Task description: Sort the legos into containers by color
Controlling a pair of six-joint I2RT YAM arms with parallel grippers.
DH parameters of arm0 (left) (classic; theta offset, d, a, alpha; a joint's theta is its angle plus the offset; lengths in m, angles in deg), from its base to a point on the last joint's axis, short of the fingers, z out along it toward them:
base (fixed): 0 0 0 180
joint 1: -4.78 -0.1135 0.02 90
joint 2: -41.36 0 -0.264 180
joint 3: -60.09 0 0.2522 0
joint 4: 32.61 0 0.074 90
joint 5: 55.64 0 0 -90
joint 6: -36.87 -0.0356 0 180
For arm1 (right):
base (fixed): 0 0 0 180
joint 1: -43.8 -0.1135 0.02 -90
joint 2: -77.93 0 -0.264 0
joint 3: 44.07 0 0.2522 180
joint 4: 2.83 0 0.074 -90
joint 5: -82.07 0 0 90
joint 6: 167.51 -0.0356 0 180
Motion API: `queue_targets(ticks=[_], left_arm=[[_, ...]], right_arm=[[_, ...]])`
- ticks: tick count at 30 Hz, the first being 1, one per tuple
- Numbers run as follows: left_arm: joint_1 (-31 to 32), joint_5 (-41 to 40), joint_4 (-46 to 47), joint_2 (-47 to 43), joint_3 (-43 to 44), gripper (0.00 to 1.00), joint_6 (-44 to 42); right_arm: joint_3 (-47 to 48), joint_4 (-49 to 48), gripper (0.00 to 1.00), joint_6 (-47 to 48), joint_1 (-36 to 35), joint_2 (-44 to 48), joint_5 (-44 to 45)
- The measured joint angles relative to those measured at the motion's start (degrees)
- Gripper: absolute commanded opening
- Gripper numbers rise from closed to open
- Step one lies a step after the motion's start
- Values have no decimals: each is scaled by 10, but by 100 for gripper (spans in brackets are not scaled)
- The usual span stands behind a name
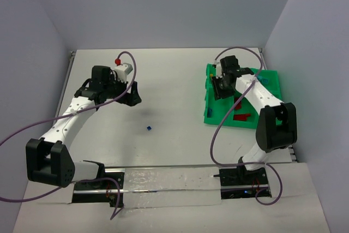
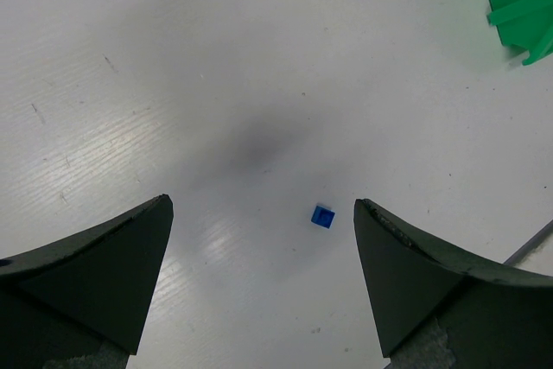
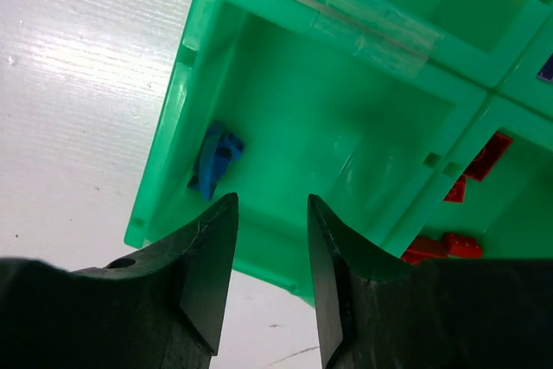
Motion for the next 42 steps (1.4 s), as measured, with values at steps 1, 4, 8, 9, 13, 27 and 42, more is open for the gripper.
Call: queue_targets(ticks=[1, 4, 8, 9, 13, 27, 42], left_arm=[[0, -1, 0, 0, 0, 96, 0], [-2, -2, 0, 0, 0, 97, 1], [-22, 21, 1, -4, 0, 97, 15], [-29, 28, 2, -5, 0, 97, 23], [-64, 52, 7, -10, 0, 97, 59], [-202, 121, 14, -28, 0, 97, 137], [-212, 116, 14, -48, 0, 97, 142]], right_arm=[[4, 1, 46, 0, 0, -3, -2], [15, 2, 50, 1, -1, -6, -28], [31, -3, 50, 5, -30, -6, -73], [34, -6, 50, 5, -50, -6, -80], [49, -31, 50, 1, -170, -19, -111], [174, -107, 51, -37, -427, -262, -90], [258, -66, 58, -124, -459, -331, -1]])
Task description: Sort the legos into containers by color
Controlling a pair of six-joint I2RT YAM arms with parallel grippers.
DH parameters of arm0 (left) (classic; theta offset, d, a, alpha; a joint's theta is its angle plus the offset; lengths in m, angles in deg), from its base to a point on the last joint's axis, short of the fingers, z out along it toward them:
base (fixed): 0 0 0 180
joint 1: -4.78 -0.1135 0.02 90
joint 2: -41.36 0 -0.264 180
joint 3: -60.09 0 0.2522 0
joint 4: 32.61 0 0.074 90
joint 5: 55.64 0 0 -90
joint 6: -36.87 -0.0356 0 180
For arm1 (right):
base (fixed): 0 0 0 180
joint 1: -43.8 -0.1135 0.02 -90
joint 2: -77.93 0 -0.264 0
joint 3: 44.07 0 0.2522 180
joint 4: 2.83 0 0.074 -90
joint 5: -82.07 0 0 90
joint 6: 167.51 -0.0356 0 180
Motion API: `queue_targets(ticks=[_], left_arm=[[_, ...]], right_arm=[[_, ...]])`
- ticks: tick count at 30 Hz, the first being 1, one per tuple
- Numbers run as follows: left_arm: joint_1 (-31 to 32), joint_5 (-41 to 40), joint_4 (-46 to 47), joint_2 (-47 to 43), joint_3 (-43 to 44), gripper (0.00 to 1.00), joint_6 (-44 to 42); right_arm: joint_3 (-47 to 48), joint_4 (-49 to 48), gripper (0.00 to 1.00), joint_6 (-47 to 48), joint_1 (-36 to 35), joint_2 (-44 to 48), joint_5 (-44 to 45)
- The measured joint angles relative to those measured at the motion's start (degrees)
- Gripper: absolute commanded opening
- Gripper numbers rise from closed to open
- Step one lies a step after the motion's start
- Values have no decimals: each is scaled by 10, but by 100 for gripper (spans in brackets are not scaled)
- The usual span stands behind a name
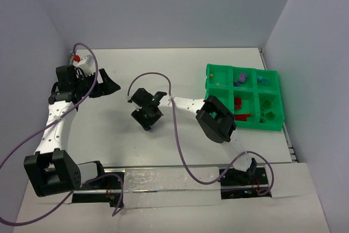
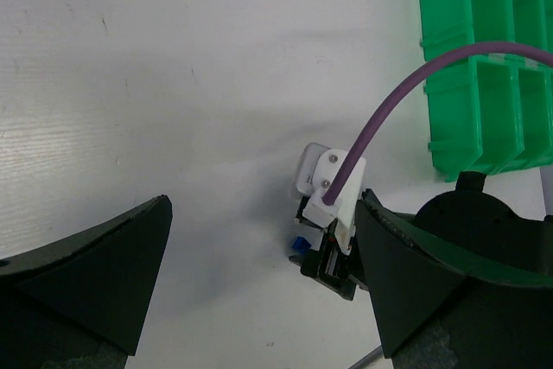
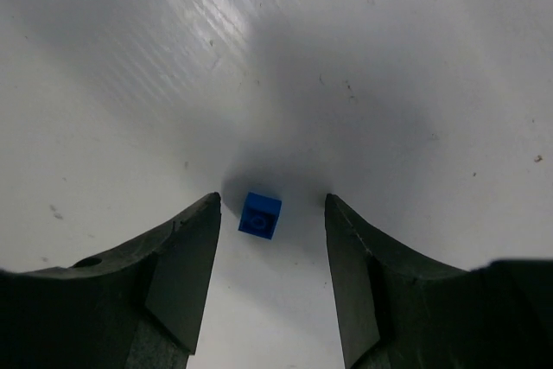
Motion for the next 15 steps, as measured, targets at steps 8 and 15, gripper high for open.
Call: queue_targets(ticks=[8, 15], left_arm=[[0, -10, 0, -2, 0, 97, -1], [0, -11, 0, -2, 0, 97, -1]], right_arm=[[17, 5, 47, -11, 0, -12, 3], [9, 0, 46, -18, 0, -11, -2]])
